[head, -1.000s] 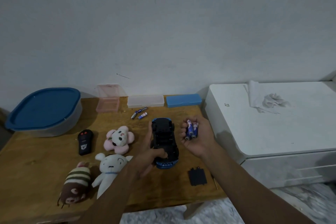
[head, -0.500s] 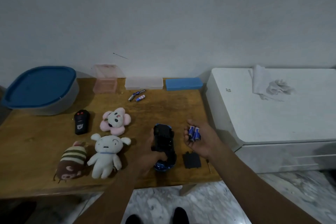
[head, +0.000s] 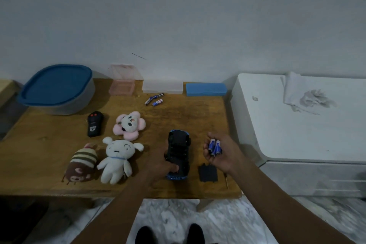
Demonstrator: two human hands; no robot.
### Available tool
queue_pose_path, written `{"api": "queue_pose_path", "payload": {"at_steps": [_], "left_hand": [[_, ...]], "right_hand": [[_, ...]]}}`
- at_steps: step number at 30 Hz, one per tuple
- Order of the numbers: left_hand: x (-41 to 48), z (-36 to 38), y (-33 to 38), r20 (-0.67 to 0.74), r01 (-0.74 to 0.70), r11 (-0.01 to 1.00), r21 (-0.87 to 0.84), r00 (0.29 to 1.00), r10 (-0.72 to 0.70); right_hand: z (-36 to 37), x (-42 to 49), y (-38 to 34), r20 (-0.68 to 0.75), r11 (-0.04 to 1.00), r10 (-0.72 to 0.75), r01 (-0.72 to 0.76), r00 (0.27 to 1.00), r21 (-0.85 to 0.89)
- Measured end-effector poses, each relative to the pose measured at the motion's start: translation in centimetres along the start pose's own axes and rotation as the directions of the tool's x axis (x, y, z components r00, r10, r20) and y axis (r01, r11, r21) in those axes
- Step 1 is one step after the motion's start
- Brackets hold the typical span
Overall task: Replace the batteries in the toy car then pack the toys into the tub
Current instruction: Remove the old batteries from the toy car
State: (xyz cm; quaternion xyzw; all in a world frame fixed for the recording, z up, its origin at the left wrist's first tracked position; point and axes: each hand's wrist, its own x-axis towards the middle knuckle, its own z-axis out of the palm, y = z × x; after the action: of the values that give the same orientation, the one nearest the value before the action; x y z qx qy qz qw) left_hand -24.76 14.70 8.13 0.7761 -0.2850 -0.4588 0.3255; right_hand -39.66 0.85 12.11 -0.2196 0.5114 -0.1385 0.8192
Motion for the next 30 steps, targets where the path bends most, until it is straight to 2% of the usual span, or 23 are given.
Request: {"api": "queue_pose_path", "payload": {"at_steps": [3,8,14,17,19,21,23,26,30], "left_hand": [[-0.2,-0.1,-0.1,-0.032,0.037,0.998,0.058,0.999,-0.035],[-0.4,0.2,0.7,-0.079,0.074,0.965,0.251,0.995,-0.056],[0.1,0.2,1.2,-0.084,0.120,0.951,0.286,0.991,-0.100],[0.3,0.1,2.1,-0.226,0.060,0.924,0.377,0.974,0.029],[0.6,0.1,3.1,-0.358,0.010,0.906,0.422,0.920,0.156],[1.0,0.1,4.2,-0.431,0.011,0.886,0.463,0.876,0.214],[1.3,0.2,5.6,-0.431,-0.019,0.886,0.463,0.869,0.244],[1.8,0.6,8.8,-0.365,-0.144,0.887,0.438,0.874,0.321],[5.2,0.5,12.5,-0.263,-0.164,0.833,0.528,0.901,0.344]], "right_hand": [[-0.2,0.0,-0.3,0.016,1.000,0.009,-0.009,1.000,-0.010],[-0.4,-0.3,-1.0,0.040,1.000,0.002,-0.001,0.999,-0.029],[-1.4,-0.4,-2.0,0.033,0.998,0.002,0.000,0.999,-0.063],[-2.3,0.1,-2.5,-0.017,0.989,-0.032,0.029,0.999,-0.146],[-2.7,0.4,-3.0,-0.036,0.978,-0.063,0.055,0.997,-0.204],[-2.9,0.6,-3.7,-0.043,0.969,-0.089,0.076,0.995,-0.234],[-3.1,0.8,-4.6,-0.042,0.959,-0.125,0.110,0.991,-0.260],[-3.0,1.6,-6.3,-0.025,0.930,-0.211,0.193,0.977,-0.314],[-2.7,3.6,-8.8,-0.064,0.863,-0.333,0.277,0.941,-0.423]]}}
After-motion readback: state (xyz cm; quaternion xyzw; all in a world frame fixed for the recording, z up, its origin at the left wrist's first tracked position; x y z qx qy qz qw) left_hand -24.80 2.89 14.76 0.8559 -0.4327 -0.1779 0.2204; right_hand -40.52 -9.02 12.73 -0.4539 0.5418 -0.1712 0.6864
